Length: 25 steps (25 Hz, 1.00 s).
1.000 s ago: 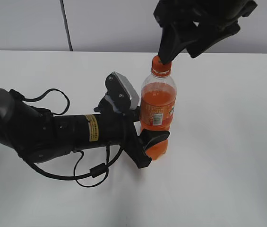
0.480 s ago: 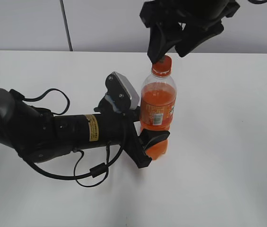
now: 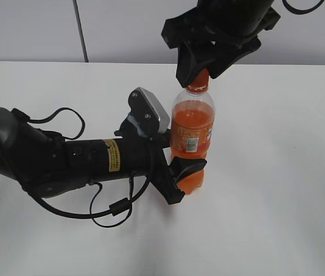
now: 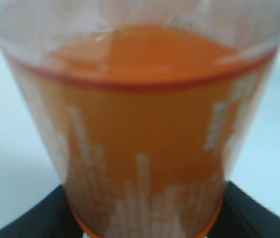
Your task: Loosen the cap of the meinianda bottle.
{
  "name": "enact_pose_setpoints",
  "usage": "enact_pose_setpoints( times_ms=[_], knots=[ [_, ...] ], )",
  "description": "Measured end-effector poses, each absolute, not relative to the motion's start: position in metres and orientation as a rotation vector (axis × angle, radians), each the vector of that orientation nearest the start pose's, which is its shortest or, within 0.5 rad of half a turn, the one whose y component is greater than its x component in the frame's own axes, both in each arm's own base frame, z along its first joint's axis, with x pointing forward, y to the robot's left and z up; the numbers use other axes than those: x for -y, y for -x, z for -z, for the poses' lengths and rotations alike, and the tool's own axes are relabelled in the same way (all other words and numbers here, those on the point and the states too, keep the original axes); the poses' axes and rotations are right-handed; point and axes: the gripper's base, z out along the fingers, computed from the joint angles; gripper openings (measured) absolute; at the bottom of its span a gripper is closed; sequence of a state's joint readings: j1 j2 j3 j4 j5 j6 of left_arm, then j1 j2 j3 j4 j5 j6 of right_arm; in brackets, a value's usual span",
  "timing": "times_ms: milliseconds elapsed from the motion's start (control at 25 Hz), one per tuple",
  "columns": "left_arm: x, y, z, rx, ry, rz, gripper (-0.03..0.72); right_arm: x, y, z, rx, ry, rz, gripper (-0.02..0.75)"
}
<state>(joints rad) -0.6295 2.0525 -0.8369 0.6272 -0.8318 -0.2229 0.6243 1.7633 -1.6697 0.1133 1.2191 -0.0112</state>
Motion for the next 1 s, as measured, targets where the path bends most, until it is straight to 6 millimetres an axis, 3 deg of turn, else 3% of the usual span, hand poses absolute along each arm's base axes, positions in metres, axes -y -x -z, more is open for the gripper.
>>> enact_pose_setpoints(
  times_ms=[200, 360, 560, 640, 760, 920, 1000],
  knots=[
    [0.2484, -0.274, -0.106, -1.671, -1.094, 0.701, 0.405, -0.2269, -0.2985, -0.3257, -2.702, 0.864, -0.298, 0.385],
    [0.2483, -0.274, -0.1059, -1.673, -1.094, 0.701, 0.405, -0.2275, -0.2993, -0.3241, -2.704, 0.868, -0.297, 0.274],
    [0.2483, -0.274, -0.1058, -1.673, -1.094, 0.7, 0.405, -0.2276, -0.2994, -0.3243, -2.663, 0.967, -0.281, 0.274],
    [0.2483, -0.274, -0.1058, -1.673, -1.094, 0.7, 0.405, -0.2276, -0.2994, -0.3246, -2.597, 1.109, -0.256, 0.274],
    [0.2483, -0.2741, -0.1059, -1.674, -1.092, 0.701, 0.405, -0.2277, -0.2995, -0.3247, -2.389, 1.47, -0.188, 0.274],
    [0.2483, -0.2741, -0.1059, -1.676, -1.09, 0.702, 0.405, -0.2276, -0.2998, -0.3255, -1.932, 2.007, -0.059, 0.273],
    [0.2483, -0.2741, -0.1059, -1.676, -1.09, 0.702, 0.405, -0.2275, -0.2998, -0.3254, -1.756, 2.161, -0.016, 0.272]
  ],
)
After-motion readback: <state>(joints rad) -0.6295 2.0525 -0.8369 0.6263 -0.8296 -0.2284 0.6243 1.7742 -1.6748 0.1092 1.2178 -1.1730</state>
